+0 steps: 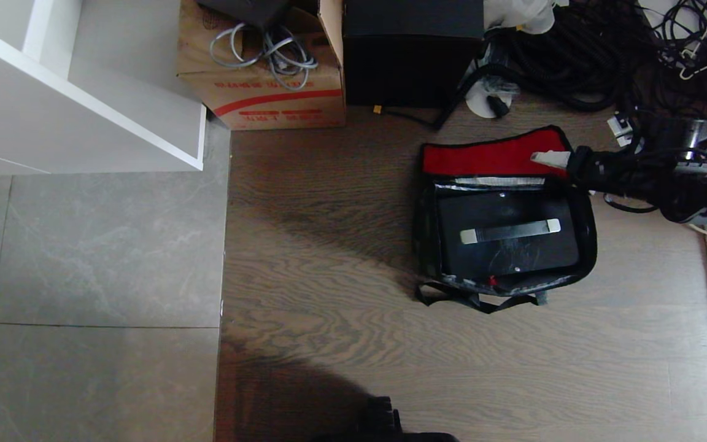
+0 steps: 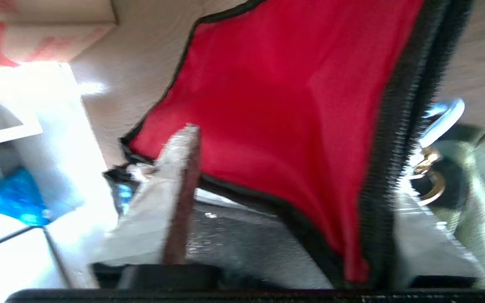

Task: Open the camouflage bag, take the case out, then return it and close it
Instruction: Close the top of the storage box

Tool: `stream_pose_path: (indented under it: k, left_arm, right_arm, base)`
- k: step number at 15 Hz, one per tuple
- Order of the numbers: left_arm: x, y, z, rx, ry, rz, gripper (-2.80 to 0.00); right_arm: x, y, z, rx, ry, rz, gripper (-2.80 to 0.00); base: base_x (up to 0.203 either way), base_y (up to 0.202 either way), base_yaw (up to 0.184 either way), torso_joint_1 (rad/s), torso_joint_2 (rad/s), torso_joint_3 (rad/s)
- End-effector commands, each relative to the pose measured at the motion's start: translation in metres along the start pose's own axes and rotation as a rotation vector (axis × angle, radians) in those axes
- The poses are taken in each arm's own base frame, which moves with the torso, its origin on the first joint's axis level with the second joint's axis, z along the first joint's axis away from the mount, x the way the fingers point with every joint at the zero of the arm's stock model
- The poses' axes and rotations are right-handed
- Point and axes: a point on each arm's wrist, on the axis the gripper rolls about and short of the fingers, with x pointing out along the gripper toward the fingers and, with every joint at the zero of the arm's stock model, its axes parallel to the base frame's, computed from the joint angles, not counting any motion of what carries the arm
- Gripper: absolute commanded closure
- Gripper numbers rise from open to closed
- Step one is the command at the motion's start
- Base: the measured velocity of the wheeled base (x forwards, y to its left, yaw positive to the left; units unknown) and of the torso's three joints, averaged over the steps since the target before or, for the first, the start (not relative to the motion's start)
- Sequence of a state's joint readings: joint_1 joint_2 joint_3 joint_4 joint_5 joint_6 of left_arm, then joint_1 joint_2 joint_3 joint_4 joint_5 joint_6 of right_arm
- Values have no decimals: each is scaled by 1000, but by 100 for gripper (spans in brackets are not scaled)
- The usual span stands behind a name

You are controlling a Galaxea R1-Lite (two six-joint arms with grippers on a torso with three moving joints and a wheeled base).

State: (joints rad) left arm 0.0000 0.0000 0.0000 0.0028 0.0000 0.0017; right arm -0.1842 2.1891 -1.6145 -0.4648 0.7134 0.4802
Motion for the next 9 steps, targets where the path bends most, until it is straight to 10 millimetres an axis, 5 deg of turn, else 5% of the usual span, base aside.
stream_pose_path:
  k: [1, 9]
  left_arm:
    - [0, 0, 0, 0, 0, 0, 0]
    - [0, 0, 0, 0, 0, 0, 0]
  right_arm:
    - [-7, 9, 3, 5, -4, 10, -280]
    - [-74, 40, -9, 147, 103, 148, -280]
  base:
    - [0, 0, 0, 0, 0, 0]
    - [0, 0, 0, 0, 0, 0]
